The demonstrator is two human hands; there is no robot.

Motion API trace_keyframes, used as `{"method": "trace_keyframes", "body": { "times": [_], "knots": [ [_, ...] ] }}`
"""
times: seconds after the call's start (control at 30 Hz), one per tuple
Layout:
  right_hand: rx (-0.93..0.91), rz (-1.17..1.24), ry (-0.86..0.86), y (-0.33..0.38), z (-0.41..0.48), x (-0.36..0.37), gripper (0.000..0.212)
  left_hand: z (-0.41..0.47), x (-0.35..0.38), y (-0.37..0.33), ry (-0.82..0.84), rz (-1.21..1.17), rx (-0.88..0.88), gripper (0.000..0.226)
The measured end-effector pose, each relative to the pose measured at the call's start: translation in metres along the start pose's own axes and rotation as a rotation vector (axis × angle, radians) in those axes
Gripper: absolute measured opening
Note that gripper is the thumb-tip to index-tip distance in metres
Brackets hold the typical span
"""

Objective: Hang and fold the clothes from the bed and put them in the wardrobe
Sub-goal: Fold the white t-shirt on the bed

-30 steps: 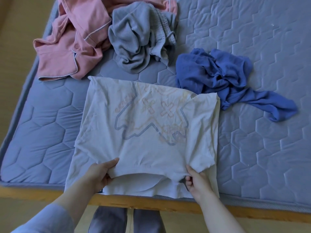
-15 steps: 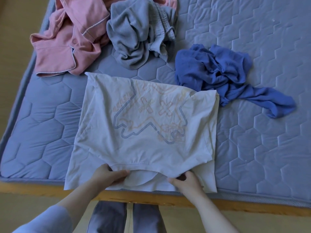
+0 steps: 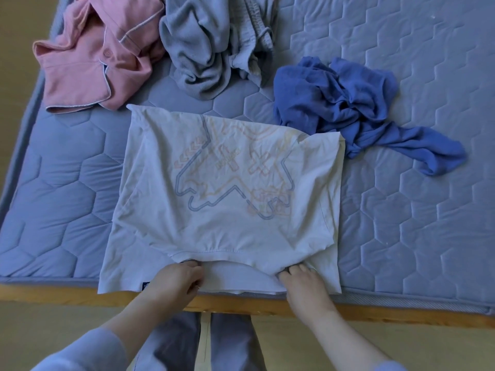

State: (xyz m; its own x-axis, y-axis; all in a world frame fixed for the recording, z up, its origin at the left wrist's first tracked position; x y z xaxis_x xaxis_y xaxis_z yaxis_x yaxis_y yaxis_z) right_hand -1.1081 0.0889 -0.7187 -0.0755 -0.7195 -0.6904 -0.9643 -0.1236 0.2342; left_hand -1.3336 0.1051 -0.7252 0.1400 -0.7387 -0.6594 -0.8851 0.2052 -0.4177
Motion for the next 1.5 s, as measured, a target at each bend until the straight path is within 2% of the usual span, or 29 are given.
{"method": "trace_keyframes", "body": {
  "times": [0.07,0.13,0.17,0.2,0.27,0.37,0.5,0.57,0.67,0.77,0.87,0.93,1.0,1.03,1.13,1.2,1.3,1.4,1.43,1.5],
  "knots": [
    [-0.072,-0.001,0.079,0.01,0.003,0.003,0.029,0.0,0.0,-0.002,0.038,0.03,0.059,0.008],
    [-0.144,0.104,0.159,0.018,-0.002,0.005,0.013,-0.003,0.001,-0.011,0.095,0.039,0.128,0.018],
    [-0.137,0.163,0.153,0.016,-0.005,0.002,0.013,-0.005,-0.001,-0.015,0.092,0.015,0.148,0.022],
    [-0.096,0.207,0.081,0.009,-0.008,-0.007,0.022,-0.004,-0.009,-0.019,0.049,-0.033,0.153,0.023],
    [0.046,0.299,-0.19,-0.017,-0.01,-0.04,0.036,0.003,-0.033,-0.025,-0.08,-0.134,0.141,0.02],
    [0.25,0.393,-0.441,-0.06,-0.011,-0.079,0.04,0.027,-0.069,-0.027,-0.212,-0.172,0.083,0.016],
    [0.35,0.499,-0.589,-0.089,0.014,-0.127,0.017,0.071,-0.115,-0.022,-0.302,-0.131,0.043,0.001],
    [0.341,0.553,-0.669,-0.095,0.031,-0.154,0.008,0.092,-0.139,-0.016,-0.337,-0.102,0.03,0.007],
    [0.338,0.618,-0.765,-0.105,0.06,-0.194,0.014,0.12,-0.177,-0.006,-0.398,-0.044,0.006,0.018],
    [0.479,0.72,-0.826,-0.131,0.087,-0.219,0.024,0.143,-0.204,-0.002,-0.431,0.053,-0.025,0.034],
    [0.68,0.962,-0.751,-0.163,0.112,-0.215,0.028,0.163,-0.221,-0.004,-0.431,0.114,-0.031,0.048],
    [0.75,1.203,-0.618,-0.173,0.13,-0.203,0.035,0.177,-0.228,-0.006,-0.413,0.138,-0.027,0.053],
    [0.795,1.523,-0.461,-0.166,0.142,-0.187,0.053,0.19,-0.233,-0.009,-0.383,0.161,-0.018,0.055],
    [0.791,1.648,-0.384,-0.162,0.146,-0.181,0.054,0.196,-0.235,-0.012,-0.37,0.167,-0.013,0.055],
    [0.721,1.848,-0.241,-0.155,0.154,-0.178,0.029,0.21,-0.236,-0.021,-0.353,0.17,0.003,0.057],
    [0.696,1.963,-0.349,-0.165,0.154,-0.181,0.016,0.217,-0.236,-0.024,-0.348,0.181,0.003,0.059],
    [0.731,1.965,-0.632,-0.194,0.144,-0.186,0.011,0.228,-0.238,-0.019,-0.329,0.233,-0.04,0.064],
    [0.748,1.836,-0.852,-0.211,0.134,-0.188,0.029,0.236,-0.24,-0.011,-0.313,0.281,-0.068,0.066],
    [0.749,1.704,-0.928,-0.213,0.128,-0.193,0.035,0.239,-0.24,-0.008,-0.307,0.286,-0.067,0.066],
    [0.64,1.228,-1.017,-0.203,0.118,-0.225,0.043,0.24,-0.242,-0.001,-0.303,0.288,-0.066,0.063]
  ]
}}
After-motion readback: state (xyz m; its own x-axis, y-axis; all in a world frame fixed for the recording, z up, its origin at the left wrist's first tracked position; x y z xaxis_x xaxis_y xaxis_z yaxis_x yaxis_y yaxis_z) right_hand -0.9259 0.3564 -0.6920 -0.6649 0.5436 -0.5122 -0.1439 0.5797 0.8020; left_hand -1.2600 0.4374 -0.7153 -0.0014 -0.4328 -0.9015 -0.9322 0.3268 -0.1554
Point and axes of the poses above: each hand's wrist, its own z-axis towards the middle knuckle, its own x-axis out of the palm, y = z × x, the point moved 10 cm from there along z, towards the middle knuckle, and after that the axes turned 7 degrees about z, right-handed, at the moved point
